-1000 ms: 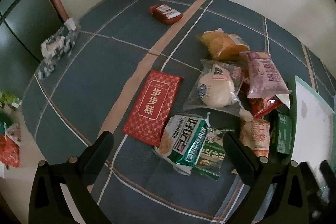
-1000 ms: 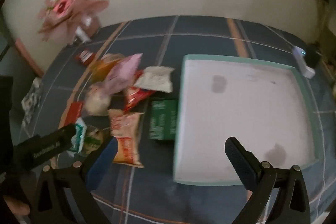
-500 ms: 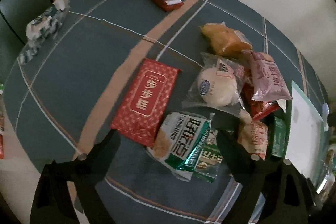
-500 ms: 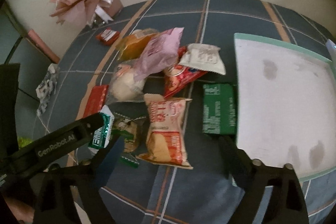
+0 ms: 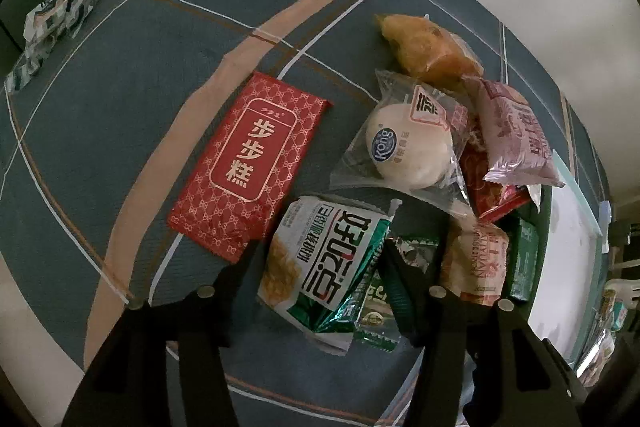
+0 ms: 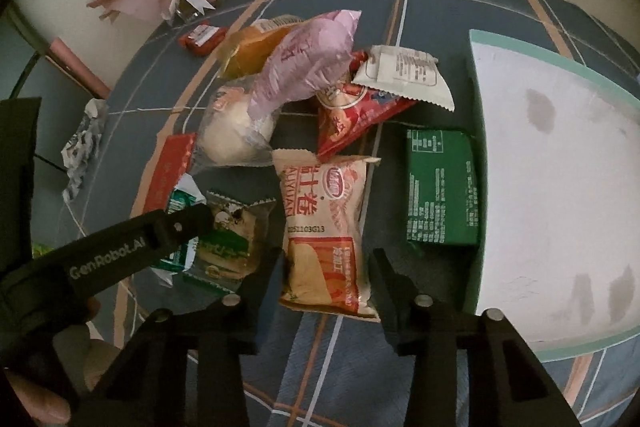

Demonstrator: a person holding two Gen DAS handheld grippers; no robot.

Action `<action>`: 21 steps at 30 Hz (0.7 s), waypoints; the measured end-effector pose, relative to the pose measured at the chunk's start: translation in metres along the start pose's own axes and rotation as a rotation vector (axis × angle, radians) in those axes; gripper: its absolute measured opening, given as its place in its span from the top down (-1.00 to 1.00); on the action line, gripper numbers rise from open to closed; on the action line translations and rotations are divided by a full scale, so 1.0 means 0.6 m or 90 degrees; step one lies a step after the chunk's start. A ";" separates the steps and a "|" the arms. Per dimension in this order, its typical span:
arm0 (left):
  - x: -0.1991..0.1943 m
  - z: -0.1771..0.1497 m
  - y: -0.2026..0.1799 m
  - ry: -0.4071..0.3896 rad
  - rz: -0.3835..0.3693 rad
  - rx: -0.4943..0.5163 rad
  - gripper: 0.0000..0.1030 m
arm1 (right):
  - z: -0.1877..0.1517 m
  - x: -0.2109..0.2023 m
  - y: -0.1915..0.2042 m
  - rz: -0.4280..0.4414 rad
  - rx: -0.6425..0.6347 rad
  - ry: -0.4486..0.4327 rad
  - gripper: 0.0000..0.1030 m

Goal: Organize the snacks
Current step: 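Grasp the green-white biscuit pack with the left gripper while the right grasps the orange bread bag, then lift the green-white pack with the left gripper while the right lifts the orange bread bag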

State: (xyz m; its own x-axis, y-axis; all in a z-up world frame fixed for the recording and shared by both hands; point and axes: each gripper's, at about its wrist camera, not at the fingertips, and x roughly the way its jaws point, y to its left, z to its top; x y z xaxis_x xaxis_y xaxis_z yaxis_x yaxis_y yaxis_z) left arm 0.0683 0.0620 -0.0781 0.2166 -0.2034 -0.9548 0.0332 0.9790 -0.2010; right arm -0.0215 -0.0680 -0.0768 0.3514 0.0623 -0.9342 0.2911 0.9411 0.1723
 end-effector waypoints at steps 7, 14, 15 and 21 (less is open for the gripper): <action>-0.013 -0.012 0.014 -0.014 -0.018 -0.013 0.00 | 0.004 -0.002 0.001 -0.001 -0.001 -0.006 0.25; -0.060 -0.020 0.020 -0.040 -0.027 -0.009 0.01 | 0.000 -0.022 -0.001 0.008 0.004 -0.010 0.30; -0.062 -0.019 0.016 -0.045 -0.026 -0.009 0.01 | 0.000 -0.026 0.000 0.010 0.002 -0.013 0.31; -0.077 -0.026 0.015 -0.068 -0.023 -0.002 0.01 | -0.003 -0.042 0.001 0.014 -0.011 -0.015 0.36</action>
State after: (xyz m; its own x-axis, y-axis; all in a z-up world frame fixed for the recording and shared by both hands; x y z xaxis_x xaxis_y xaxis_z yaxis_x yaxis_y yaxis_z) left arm 0.0435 0.0799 -0.0389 0.3178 -0.2354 -0.9185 0.0391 0.9711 -0.2353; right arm -0.0318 -0.0686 -0.0540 0.3778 0.0756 -0.9228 0.2682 0.9450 0.1872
